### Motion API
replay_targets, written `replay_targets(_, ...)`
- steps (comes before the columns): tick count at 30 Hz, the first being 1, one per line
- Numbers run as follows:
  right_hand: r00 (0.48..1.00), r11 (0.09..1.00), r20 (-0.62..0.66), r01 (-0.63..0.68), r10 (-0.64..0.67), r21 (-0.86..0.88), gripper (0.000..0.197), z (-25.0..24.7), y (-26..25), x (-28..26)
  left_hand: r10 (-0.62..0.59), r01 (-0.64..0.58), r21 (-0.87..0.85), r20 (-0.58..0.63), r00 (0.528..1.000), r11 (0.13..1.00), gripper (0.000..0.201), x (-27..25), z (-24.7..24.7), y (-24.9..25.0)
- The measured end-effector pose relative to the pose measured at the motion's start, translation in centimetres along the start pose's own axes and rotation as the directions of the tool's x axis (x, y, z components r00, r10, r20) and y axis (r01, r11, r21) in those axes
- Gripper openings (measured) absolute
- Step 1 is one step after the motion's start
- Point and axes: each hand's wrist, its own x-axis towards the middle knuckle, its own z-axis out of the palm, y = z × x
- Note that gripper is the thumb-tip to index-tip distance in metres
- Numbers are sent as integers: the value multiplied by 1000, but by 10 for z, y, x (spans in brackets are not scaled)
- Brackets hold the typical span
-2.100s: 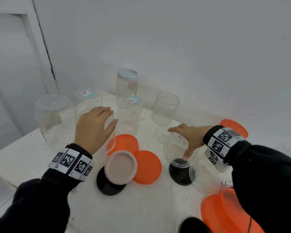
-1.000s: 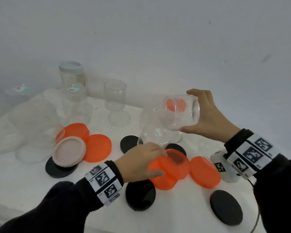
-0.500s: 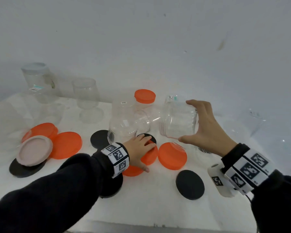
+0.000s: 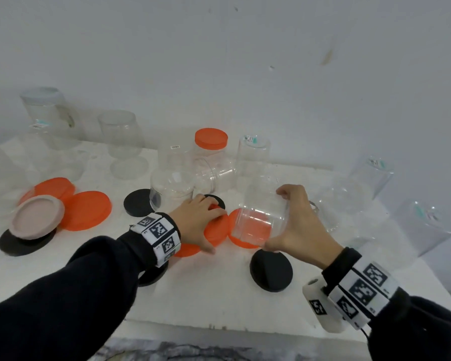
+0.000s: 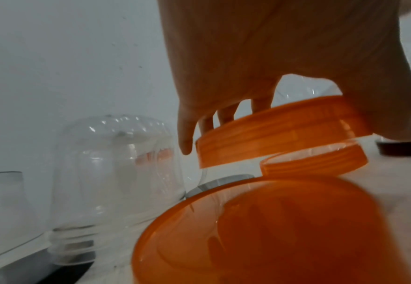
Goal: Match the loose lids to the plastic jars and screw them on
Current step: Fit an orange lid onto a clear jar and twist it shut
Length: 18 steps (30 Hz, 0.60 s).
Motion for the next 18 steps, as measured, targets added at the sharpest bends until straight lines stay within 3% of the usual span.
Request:
replay_targets(6, 996, 998, 69, -61, 58, 29, 115, 13, 10, -12, -78, 48, -217, -132, 988, 975, 100, -36, 0, -3)
replay_targets(12, 986, 985, 130, -117, 101, 127, 96, 32, 14, -17, -239, 134, -427, -203, 949, 894, 102, -73, 0, -18)
replay_targets(18, 963, 966, 248, -157, 103, 207, 90, 53, 11, -15, -329, 124, -547, -296, 897, 828, 110, -93, -2, -23)
